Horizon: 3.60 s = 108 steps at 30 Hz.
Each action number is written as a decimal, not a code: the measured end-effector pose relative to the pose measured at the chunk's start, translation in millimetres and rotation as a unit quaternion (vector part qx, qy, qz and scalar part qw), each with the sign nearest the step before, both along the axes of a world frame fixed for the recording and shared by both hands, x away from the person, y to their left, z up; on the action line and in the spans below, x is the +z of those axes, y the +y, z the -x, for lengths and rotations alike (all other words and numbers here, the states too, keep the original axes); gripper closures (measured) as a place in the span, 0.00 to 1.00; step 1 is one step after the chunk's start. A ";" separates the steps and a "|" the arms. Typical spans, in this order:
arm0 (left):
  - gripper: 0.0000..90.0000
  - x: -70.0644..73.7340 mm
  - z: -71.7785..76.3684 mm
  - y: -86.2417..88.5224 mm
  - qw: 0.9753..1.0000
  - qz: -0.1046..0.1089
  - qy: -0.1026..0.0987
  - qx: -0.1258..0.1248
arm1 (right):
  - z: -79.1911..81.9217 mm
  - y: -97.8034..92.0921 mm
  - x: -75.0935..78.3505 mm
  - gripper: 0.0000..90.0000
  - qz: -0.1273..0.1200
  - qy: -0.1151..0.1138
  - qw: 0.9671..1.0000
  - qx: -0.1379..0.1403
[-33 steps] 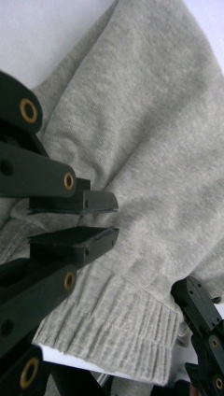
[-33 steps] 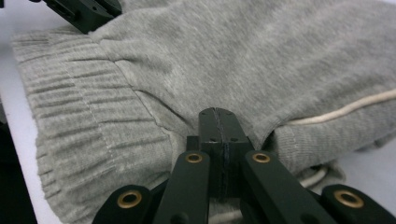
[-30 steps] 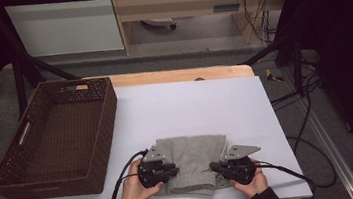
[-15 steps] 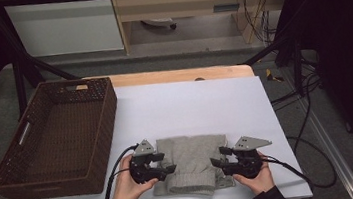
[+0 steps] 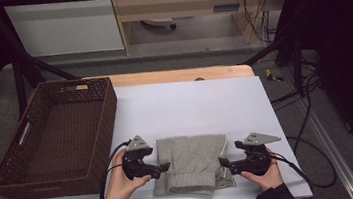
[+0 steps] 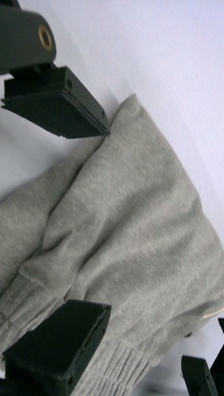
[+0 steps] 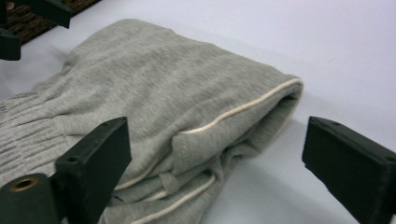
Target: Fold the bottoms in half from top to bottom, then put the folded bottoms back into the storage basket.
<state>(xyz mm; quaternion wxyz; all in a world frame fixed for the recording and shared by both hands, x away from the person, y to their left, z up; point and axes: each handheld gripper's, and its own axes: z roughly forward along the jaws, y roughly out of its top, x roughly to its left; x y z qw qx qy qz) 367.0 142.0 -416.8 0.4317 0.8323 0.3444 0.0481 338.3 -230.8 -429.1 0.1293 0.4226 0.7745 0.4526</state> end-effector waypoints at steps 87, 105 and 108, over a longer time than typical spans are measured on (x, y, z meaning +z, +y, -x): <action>0.63 -27.9 -65.3 -23.5 0.995 -0.040 0.054 0.069 | -0.5 -2.9 -6.8 0.02 0.003 0.029 1.000 -0.004; 0.87 -27.6 -61.2 -27.1 0.994 -0.037 0.077 0.065 | -1.6 0.3 -7.7 0.01 -0.003 0.036 0.999 -0.014; 0.86 -27.9 -60.9 -27.2 0.995 -0.039 0.072 0.061 | -2.1 2.7 -7.4 0.01 -0.004 0.038 0.999 -0.016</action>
